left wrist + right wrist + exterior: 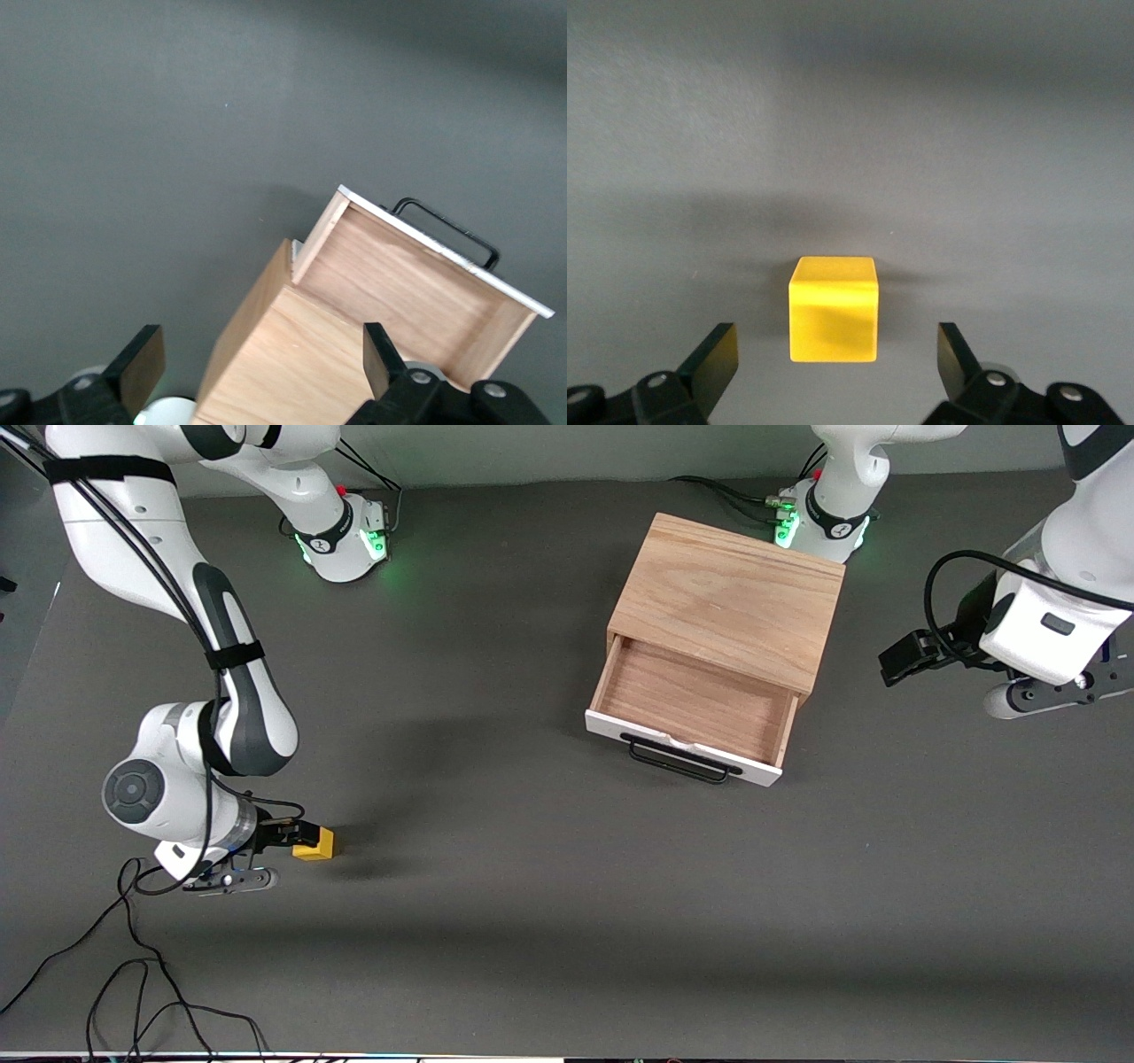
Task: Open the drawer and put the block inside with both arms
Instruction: 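Lower the right gripper onto the yellow cube while the left gripper retracts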
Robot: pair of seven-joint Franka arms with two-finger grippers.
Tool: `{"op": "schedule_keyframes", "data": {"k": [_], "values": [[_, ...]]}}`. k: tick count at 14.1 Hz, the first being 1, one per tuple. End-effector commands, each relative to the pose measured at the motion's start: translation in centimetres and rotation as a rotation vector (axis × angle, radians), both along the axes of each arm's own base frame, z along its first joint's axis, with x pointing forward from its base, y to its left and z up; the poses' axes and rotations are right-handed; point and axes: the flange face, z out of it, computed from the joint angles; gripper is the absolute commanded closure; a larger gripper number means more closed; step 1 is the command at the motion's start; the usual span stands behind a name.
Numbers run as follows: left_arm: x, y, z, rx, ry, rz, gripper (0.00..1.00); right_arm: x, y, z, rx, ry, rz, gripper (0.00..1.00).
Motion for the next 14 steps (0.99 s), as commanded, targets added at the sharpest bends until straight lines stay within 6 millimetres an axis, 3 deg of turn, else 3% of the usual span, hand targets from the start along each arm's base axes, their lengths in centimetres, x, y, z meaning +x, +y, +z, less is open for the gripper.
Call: {"op": "schedule_keyframes", "data": {"k": [1, 6, 14], "values": [[-0.3, -0.3, -0.8, 0.025, -0.004, -0.086, 0.0, -0.8, -0.1, -1.3, 0.031, -0.008, -0.044, 0.0], [-0.2, -0.2, -0.6, 0.015, -0.008, -0.102, 0.0, -1.9, -0.7, -4.6, 0.021, -0.042, -0.055, 0.0], [-0.5, 0.6, -0.2, 0.013, -0.02, -0.136, 0.0, -1.6, -0.8, -5.5, 0.032, -0.066, -0.066, 0.06]]}}
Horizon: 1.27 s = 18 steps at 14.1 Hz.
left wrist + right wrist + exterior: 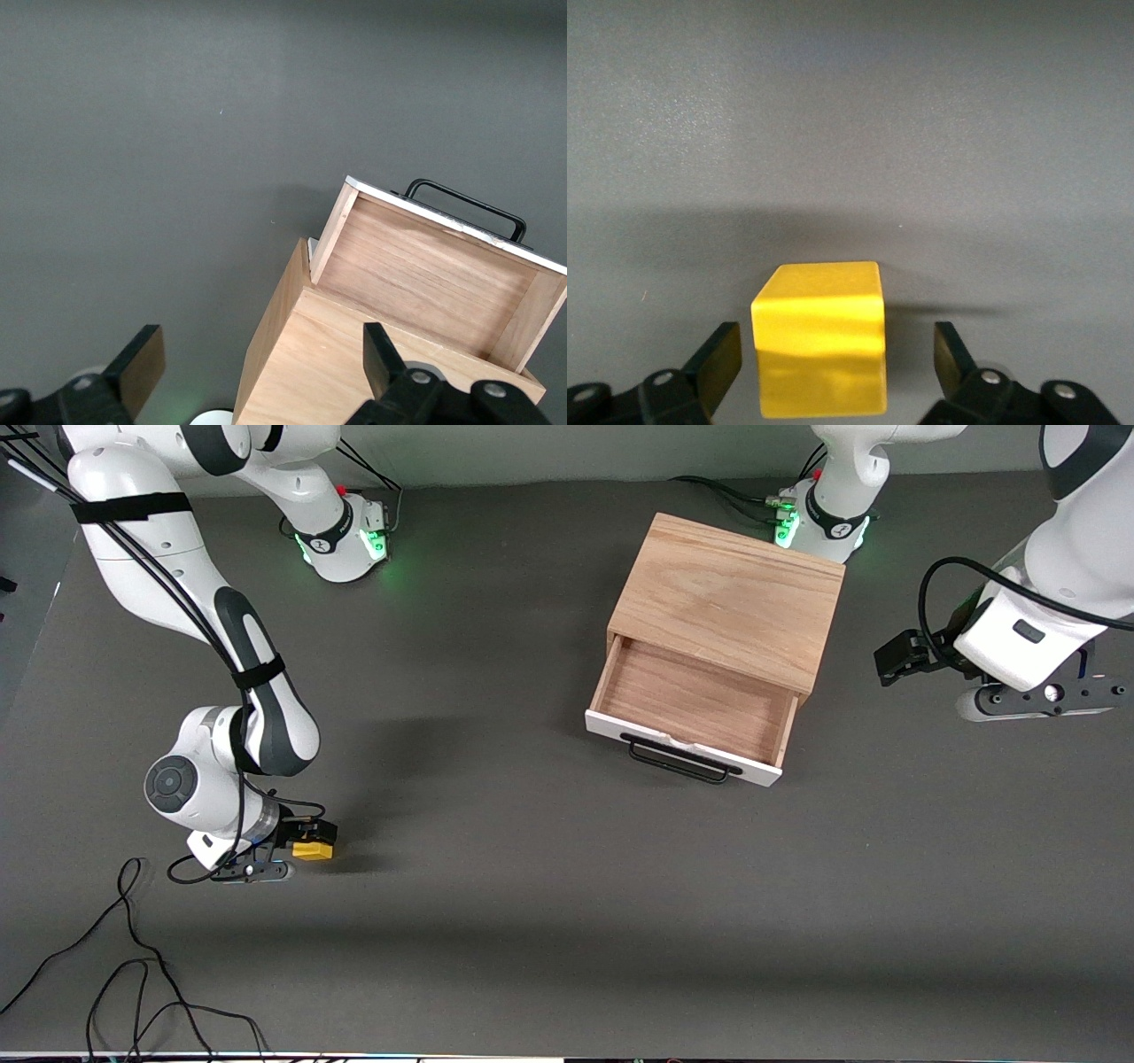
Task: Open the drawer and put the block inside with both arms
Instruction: 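Lower the right gripper onto the yellow cube while the left gripper retracts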
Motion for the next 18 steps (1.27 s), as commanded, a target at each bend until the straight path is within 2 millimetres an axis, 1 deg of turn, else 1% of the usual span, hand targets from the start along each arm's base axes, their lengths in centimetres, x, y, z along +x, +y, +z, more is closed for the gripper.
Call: {"op": "schedule_keyframes", "data": {"k": [1, 2, 4, 6, 8, 9, 10, 11, 12, 16, 18], "values": [[-1.0, 0.5, 0.9, 0.008, -0.041, -0.024, 0.0, 0.2, 0.0, -0.5, 0.007, -0.017, -0.017, 0.1], [-1.5, 0.6, 0.8, 0.008, -0.052, -0.023, 0.0, 0.2, 0.0, -0.4, 0.007, -0.02, -0.017, 0.17], [-2.1, 1.0, 0.5, 0.012, -0.065, -0.028, 0.0, 0.3, 0.0, -0.3, 0.007, -0.021, -0.012, 0.36], [-2.5, 2.1, 0.8, 0.01, -0.08, -0.079, 0.0, 0.4, 0.0, 0.0, 0.008, -0.022, -0.01, 0.48], [-3.0, 2.7, 0.3, 0.011, -0.102, -0.102, 0.0, 0.8, 0.1, 0.7, 0.01, -0.03, -0.011, 0.59], [-3.2, 2.7, 0.4, 0.012, -0.105, -0.102, 0.0, 0.9, 0.2, 1.2, 0.011, -0.029, -0.01, 0.62], [-3.1, 2.6, 0.3, 0.012, -0.102, -0.102, 0.0, 1.1, 0.5, 2.0, 0.014, -0.028, -0.009, 0.62], [-2.4, 2.6, -0.3, 0.011, -0.087, -0.103, 0.0, 1.4, 0.8, 3.5, 0.021, -0.017, -0.01, 0.62], [-2.1, 2.9, -0.2, 0.009, -0.078, -0.098, 0.0, 1.7, 1.1, 5.2, 0.027, 0.005, -0.007, 0.63], [-2.0, 3.0, -0.2, 0.009, -0.07, -0.098, 0.0, 1.1, 1.9, 12.5, 0.07, 0.096, -0.015, 0.64], [-2.3, 3.0, -0.3, 0.012, -0.05, -0.096, 0.0, 1.2, 2.9, 16.8, 0.082, 0.11, -0.031, 0.64]]}}
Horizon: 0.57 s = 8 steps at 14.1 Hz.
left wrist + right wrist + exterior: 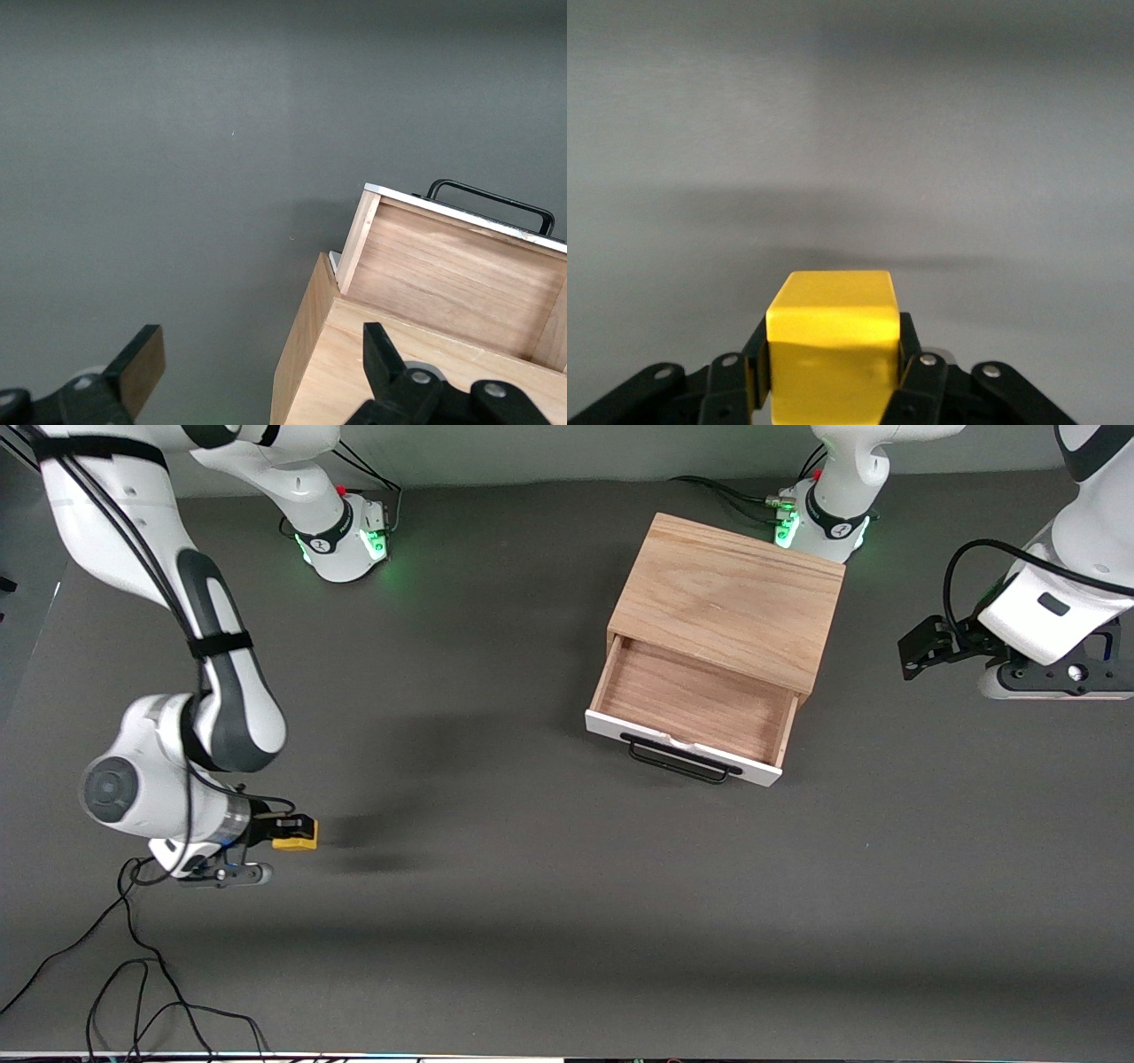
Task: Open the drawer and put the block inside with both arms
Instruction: 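Lift the yellow cube with the right gripper and carry it over the drawer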
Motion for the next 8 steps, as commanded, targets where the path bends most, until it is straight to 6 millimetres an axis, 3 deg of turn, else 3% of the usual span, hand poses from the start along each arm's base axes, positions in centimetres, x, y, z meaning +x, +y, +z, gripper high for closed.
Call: {"op": "schedule_keyframes", "data": {"k": [1, 4, 5, 8], "values": [[-0.6, 0.6, 0.2, 0.014, 0.024, -0.012, 0.0, -0.3, 1.7, 6.8, 0.024, 0.029, -0.071, 0.65], [-0.4, 1.4, 0.2, 0.012, 0.024, 0.003, 0.0, -0.4, 7.6, 14.1, 0.02, 0.058, -0.155, 0.69], [-0.5, 1.3, 0.2, 0.011, 0.024, 0.001, 0.0, -0.8, 11.0, 16.0, 0.023, 0.056, -0.184, 0.72], [-0.5, 1.5, 0.2, 0.011, 0.026, 0.003, 0.0, -3.0, 19.9, 19.3, 0.019, 0.029, -0.273, 0.95]]}}
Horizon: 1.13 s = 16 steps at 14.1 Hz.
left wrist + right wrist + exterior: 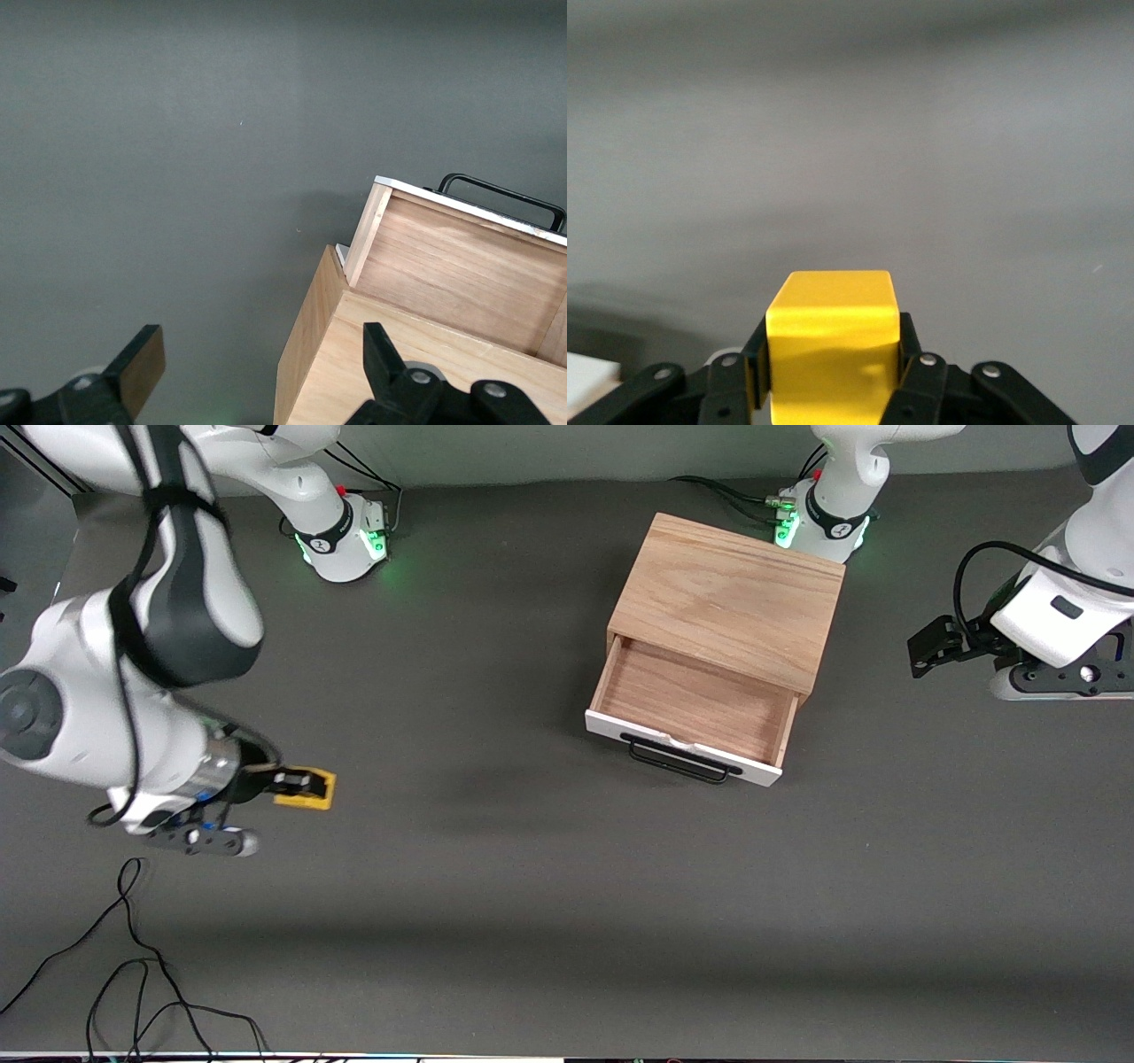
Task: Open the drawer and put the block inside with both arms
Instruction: 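Lift the yellow cube with the right gripper and carry it over the drawer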
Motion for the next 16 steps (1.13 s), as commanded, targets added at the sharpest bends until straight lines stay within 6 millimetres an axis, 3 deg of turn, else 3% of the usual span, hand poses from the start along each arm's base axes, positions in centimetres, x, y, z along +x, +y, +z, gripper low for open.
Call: {"op": "schedule_keyframes", "data": {"k": [1, 5, 7, 11, 13, 16], "values": [[-0.4, 0.4, 0.4, 0.007, 0.006, -0.014, 0.0, -1.8, 7.7, 2.2, 0.001, -0.013, -0.071, 1.0], [-0.4, 0.3, 0.4, 0.007, 0.004, -0.016, 0.0, -6.1, 19.5, 3.2, 0.008, -0.042, -0.086, 1.0], [-0.4, 0.3, 0.3, 0.008, 0.007, -0.016, 0.0, -7.8, 24.4, 2.4, 0.008, -0.052, -0.097, 1.0], [-0.4, 0.3, 0.4, 0.007, 0.004, -0.016, 0.0, -12.5, 34.0, -1.5, 0.021, -0.069, -0.095, 1.0], [-0.3, 0.3, 0.4, 0.007, 0.003, -0.016, 0.0, -14.9, 38.1, -5.0, 0.024, -0.078, -0.089, 1.0], [-0.4, 0.3, 0.3, 0.007, 0.006, -0.016, 0.0, -17.5, 42.0, -8.6, 0.031, -0.095, -0.088, 1.0]]}}
